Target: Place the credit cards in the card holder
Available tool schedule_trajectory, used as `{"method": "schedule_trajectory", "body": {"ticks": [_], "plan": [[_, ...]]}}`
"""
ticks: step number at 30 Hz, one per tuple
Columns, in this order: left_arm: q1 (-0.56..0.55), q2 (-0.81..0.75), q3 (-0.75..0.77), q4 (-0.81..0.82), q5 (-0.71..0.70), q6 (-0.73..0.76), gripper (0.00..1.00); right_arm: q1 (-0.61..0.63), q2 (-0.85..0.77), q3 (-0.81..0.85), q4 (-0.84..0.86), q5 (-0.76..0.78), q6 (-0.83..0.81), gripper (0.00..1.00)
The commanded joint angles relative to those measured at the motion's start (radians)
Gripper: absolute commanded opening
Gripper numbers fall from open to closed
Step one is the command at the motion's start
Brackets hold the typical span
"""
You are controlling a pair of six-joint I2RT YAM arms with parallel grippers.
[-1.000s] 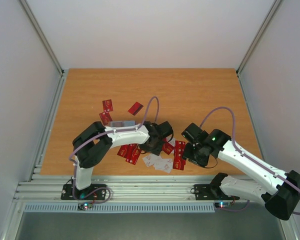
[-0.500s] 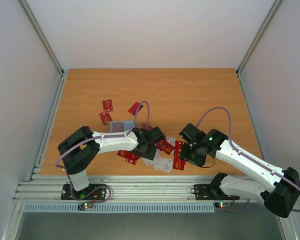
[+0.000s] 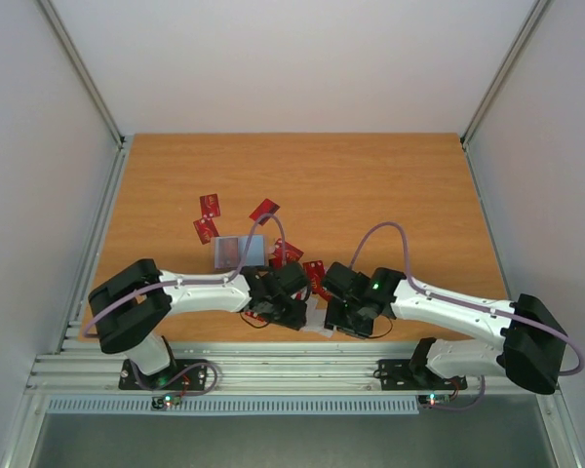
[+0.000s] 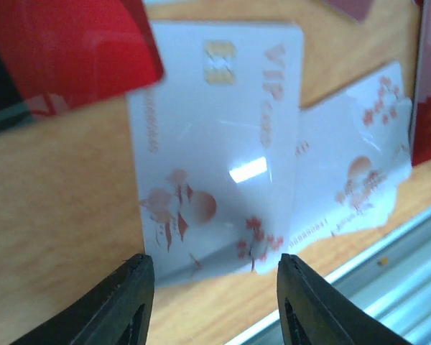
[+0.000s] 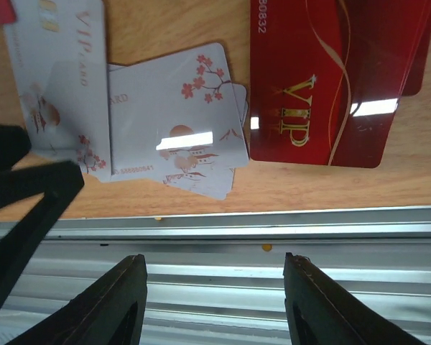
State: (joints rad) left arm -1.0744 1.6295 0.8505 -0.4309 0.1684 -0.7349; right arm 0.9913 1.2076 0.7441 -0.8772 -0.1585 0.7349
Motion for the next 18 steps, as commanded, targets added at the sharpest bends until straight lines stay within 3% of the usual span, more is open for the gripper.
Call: {"method": "schedule_trajectory", "body": {"ticks": [1, 6, 12, 18], "plan": [[-0.028, 0.012, -0.086, -0.036, 0.125, -0.026, 0.50, 0.019, -0.015, -0.031, 0.069, -0.014, 0.087, 0.53], [-0.031, -0.075, -0.090, -0.118, 0.037, -0.014, 0.50, 0.019, -0.025, -0.035, 0.080, -0.006, 0.102, 0.54], [-0.019, -0.130, -0.013, -0.213, -0.069, 0.042, 0.50, 0.012, -0.025, -0.094, 0.252, 0.003, 0.127, 0.54], [0.036, -0.120, 0.014, -0.220, -0.037, 0.095, 0.31, -0.038, 0.044, -0.092, 0.371, -0.044, 0.095, 0.54]]}}
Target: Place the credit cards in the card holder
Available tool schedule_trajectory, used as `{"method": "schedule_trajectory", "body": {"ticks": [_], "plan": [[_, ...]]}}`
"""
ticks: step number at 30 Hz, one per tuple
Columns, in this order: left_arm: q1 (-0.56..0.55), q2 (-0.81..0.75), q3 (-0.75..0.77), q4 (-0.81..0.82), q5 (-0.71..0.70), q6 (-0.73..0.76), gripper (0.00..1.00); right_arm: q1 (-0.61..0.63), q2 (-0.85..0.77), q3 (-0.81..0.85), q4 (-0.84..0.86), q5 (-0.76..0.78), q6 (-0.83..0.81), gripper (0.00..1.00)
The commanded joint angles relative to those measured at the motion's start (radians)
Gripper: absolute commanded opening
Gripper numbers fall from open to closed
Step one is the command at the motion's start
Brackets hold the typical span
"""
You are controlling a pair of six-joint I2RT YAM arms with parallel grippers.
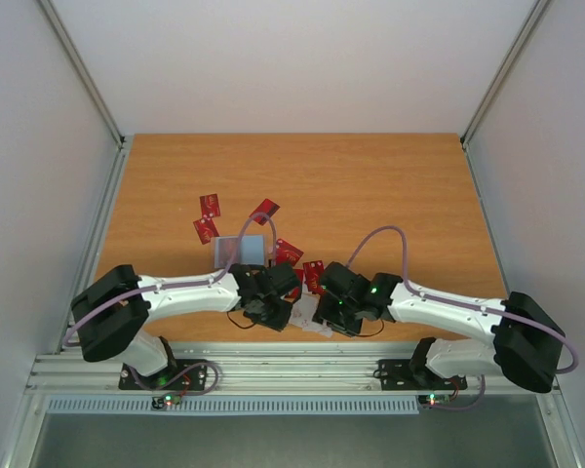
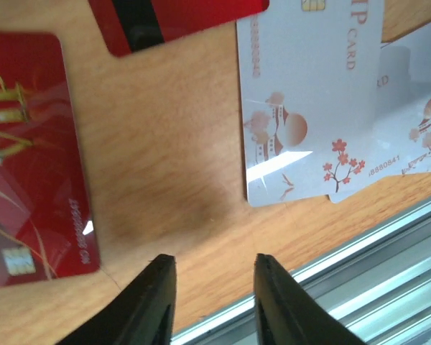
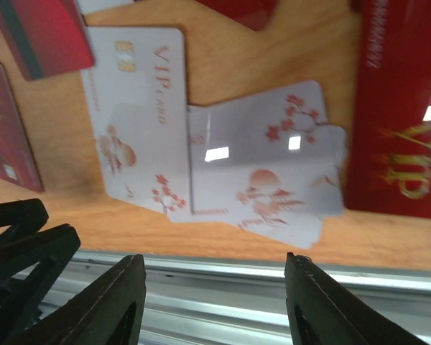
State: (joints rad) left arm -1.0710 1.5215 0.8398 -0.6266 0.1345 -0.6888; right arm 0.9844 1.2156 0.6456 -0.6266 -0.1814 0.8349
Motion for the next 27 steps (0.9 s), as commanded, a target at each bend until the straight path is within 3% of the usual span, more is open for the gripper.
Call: {"method": "schedule_trajectory", "body": {"ticks": [1, 10, 27], "plan": [[0.039, -0.010, 0.023, -0.013, 0.025, 0.055, 0.27, -0.046, 0.046, 0.008, 0.133, -0.032, -0.010, 0.54], [0.048, 0.046, 0.023, 0.118, 0.188, 0.076, 0.14, -0.168, 0.096, 0.006, 0.211, -0.139, -0.079, 0.53], [0.078, 0.149, 0.051, 0.125, 0.143, 0.112, 0.08, -0.265, 0.167, -0.034, 0.337, -0.278, -0.155, 0.52]]}}
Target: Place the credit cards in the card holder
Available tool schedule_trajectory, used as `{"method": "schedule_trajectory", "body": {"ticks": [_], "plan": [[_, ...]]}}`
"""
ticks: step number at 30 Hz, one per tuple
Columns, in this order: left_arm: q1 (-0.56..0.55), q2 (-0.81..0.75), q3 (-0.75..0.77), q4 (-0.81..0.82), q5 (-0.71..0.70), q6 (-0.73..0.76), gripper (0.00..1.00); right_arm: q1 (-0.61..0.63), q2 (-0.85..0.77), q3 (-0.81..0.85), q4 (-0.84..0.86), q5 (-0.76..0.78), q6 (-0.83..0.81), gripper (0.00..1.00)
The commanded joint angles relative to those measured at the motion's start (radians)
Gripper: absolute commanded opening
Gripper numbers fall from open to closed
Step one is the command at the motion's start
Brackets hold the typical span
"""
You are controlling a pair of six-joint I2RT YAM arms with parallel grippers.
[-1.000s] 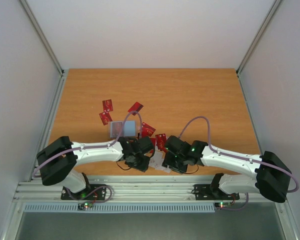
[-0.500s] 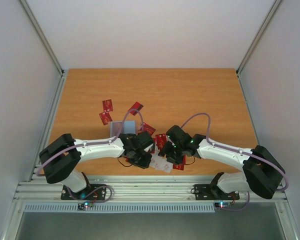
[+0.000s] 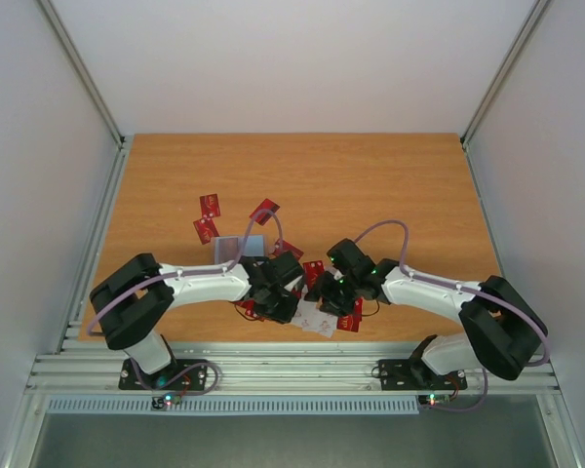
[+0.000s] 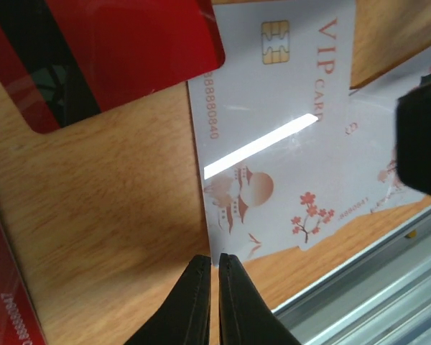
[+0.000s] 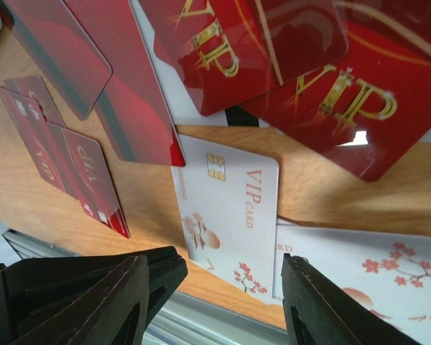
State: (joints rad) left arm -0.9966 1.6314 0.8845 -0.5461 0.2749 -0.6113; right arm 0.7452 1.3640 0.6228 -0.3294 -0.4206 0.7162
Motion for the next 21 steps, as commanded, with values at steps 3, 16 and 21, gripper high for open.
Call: {"method": "schedule_trajectory", "body": {"ticks": [3, 16, 21], "plan": [[0.003, 0.061, -0.007, 0.078, 0.028, 0.038, 0.08, -0.045, 0.031, -0.006, 0.043, -0.059, -0.061, 0.51], [0.003, 0.096, -0.013, 0.066, 0.007, 0.066, 0.04, -0.088, 0.126, 0.068, -0.002, -0.096, -0.190, 0.51], [0.003, 0.112, -0.033, 0.078, 0.014, 0.074, 0.03, -0.106, 0.158, 0.082, -0.009, -0.101, -0.245, 0.50]]}}
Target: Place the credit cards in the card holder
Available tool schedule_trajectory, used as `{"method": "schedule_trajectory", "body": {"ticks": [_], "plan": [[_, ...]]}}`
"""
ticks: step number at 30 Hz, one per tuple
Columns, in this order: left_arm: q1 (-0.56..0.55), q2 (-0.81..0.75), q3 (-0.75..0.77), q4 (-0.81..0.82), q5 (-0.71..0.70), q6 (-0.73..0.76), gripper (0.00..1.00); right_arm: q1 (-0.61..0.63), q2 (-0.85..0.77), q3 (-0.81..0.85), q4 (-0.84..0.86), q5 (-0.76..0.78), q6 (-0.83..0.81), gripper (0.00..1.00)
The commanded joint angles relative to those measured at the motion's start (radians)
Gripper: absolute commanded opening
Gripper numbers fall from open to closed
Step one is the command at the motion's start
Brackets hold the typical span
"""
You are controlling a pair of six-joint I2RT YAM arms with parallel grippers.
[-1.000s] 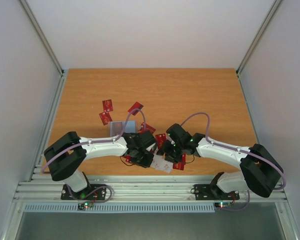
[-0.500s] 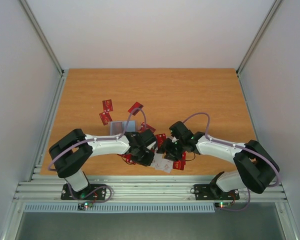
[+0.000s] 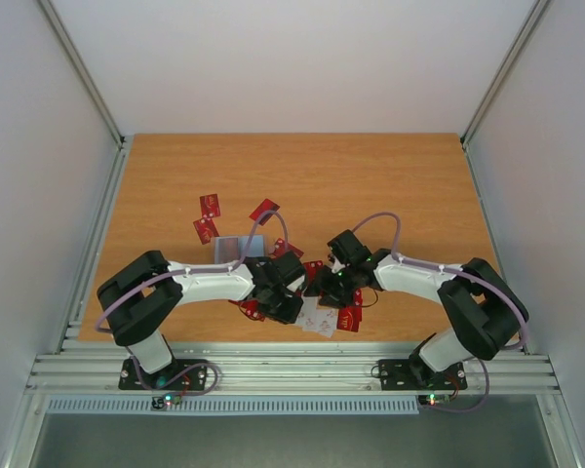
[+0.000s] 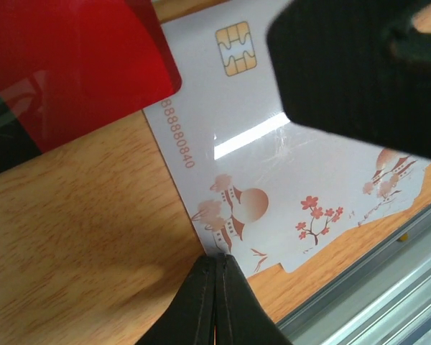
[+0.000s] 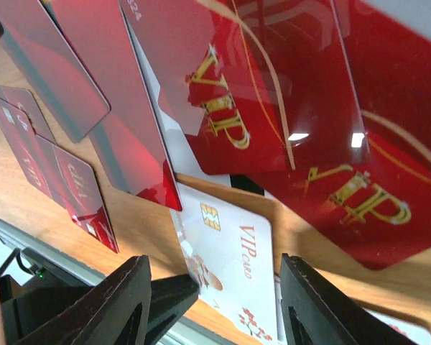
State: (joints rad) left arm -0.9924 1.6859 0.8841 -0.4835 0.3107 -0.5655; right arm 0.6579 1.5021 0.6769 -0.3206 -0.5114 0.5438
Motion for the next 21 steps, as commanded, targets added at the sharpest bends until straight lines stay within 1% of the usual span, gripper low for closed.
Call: {"method": "schedule_trajectory", "body": {"ticks": [1, 8, 14, 21], "plan": [[-0.002, 0.059, -0.037, 0.018, -0.021, 0.030, 0.03, -0.022, 0.024, 0.027, -0.018, -0.010, -0.083, 0.50], [-0.001, 0.070, -0.045, 0.025, -0.015, 0.037, 0.02, -0.026, 0.048, 0.017, 0.003, -0.042, -0.174, 0.50], [-0.002, 0.073, -0.047, 0.020, -0.015, 0.051, 0.02, -0.026, 0.084, -0.041, 0.216, -0.198, -0.173, 0.49], [0.000, 0.074, -0.042, 0.013, -0.015, 0.061, 0.02, -0.026, 0.097, -0.102, 0.406, -0.262, -0.106, 0.37]]}}
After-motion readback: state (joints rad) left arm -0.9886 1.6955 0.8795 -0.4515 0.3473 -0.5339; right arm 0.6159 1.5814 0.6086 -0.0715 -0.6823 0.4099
